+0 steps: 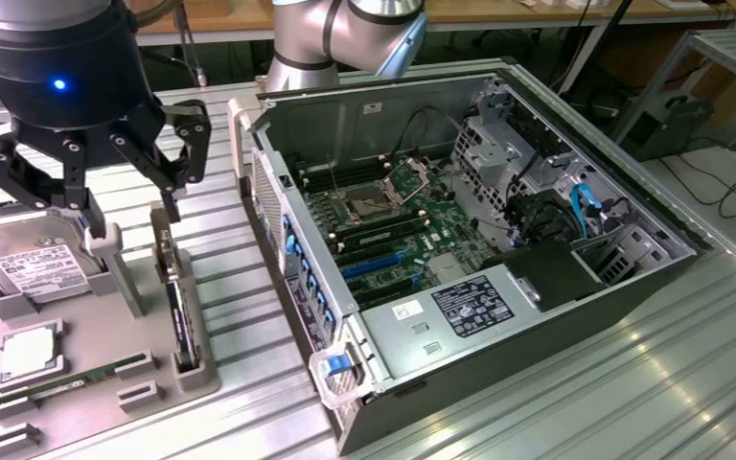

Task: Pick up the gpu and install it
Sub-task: 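Pick up the gpu and move the gpu toward the slot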

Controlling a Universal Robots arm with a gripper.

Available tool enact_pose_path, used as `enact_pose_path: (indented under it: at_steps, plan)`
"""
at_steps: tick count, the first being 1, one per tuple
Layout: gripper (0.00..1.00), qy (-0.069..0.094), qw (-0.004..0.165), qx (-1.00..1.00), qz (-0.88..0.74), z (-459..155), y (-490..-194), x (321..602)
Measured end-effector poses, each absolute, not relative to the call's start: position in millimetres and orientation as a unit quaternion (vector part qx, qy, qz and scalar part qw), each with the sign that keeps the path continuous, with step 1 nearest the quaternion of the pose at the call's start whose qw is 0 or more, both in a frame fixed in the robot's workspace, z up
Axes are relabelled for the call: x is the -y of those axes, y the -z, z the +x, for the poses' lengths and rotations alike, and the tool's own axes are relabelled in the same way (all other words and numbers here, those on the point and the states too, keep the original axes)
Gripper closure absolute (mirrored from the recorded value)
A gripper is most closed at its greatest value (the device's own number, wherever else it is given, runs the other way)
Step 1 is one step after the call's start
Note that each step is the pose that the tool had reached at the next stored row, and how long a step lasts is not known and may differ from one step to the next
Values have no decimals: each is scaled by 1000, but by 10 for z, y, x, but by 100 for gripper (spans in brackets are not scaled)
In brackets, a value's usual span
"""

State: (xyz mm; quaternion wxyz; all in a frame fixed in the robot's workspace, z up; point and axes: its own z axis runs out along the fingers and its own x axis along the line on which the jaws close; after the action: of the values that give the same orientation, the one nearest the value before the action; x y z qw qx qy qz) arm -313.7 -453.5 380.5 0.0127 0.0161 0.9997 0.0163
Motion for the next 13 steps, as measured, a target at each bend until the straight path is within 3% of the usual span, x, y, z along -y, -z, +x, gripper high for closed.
enact_pose_path:
  at_steps: [13]
  plan:
    - [40,-15,13,-1000,16,-3138,-3555,4541]
